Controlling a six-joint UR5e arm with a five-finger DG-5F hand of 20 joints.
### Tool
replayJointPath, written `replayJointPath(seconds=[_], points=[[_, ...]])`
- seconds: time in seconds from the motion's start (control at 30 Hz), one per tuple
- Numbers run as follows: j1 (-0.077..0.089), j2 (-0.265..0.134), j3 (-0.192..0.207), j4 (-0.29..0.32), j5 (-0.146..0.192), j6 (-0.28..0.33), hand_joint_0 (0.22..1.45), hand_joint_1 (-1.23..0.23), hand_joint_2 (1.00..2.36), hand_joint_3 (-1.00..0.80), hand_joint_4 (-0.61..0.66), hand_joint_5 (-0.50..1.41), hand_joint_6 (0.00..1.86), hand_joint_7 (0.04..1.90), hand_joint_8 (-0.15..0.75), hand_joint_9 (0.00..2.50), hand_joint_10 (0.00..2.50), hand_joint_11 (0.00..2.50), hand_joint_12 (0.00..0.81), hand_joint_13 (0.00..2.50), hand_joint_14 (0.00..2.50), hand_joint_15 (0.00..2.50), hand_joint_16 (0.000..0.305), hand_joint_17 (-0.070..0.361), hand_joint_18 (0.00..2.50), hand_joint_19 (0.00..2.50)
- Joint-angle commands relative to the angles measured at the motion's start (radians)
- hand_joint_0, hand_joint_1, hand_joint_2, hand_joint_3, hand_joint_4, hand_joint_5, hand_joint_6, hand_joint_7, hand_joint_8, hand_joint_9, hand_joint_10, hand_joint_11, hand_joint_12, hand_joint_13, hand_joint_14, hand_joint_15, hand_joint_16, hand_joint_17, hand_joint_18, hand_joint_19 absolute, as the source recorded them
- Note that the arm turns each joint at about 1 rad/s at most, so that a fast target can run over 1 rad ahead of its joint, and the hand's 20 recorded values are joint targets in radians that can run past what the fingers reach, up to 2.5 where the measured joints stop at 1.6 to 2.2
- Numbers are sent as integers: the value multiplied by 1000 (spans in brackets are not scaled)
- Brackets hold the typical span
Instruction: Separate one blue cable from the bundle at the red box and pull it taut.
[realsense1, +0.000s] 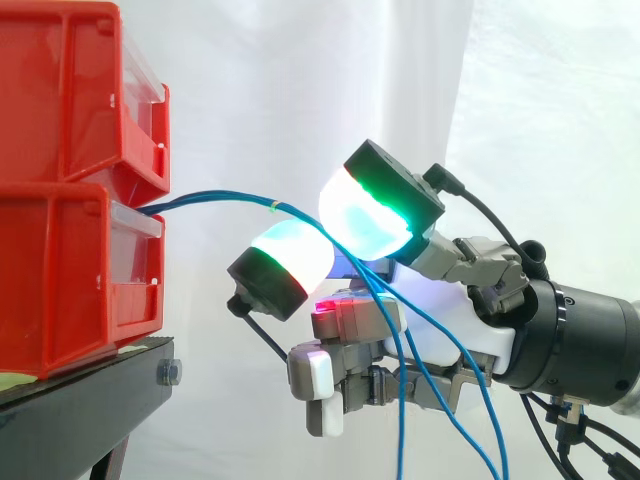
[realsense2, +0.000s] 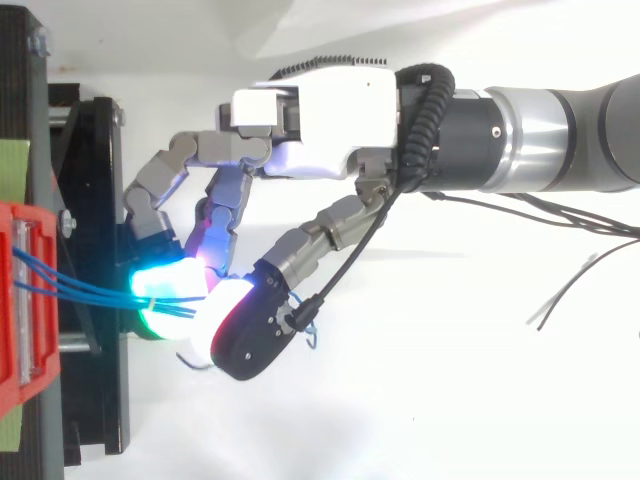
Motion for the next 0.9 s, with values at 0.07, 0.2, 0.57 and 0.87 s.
replayJointPath(seconds=[0.07, 0.2, 0.57, 0.87], points=[[0, 0, 0, 0, 0, 0, 835, -934, 1004, -445, -60, -157, 960, 1179, 407, 1289, 20, 1287, 420, 1130, 23, 650, 48, 109, 981, 632], [-2, 0, -1, 0, 0, 0, 815, -967, 1000, -500, -40, -143, 953, 1218, 410, 1354, 20, 1325, 415, 1161, 25, 660, 48, 107, 1028, 598], [-2, 0, 0, 0, 0, 0, 658, -1036, 1000, -500, 30, -100, 932, 1188, 426, 1530, 25, 1410, 422, 1293, 26, 744, 46, 105, 1102, 642], [-3, 0, 0, -7, -2, 0, 518, -1006, 1000, -500, 25, -70, 910, 1181, 429, 1592, 25, 1356, 436, 1336, 27, 746, 49, 111, 1172, 658]])
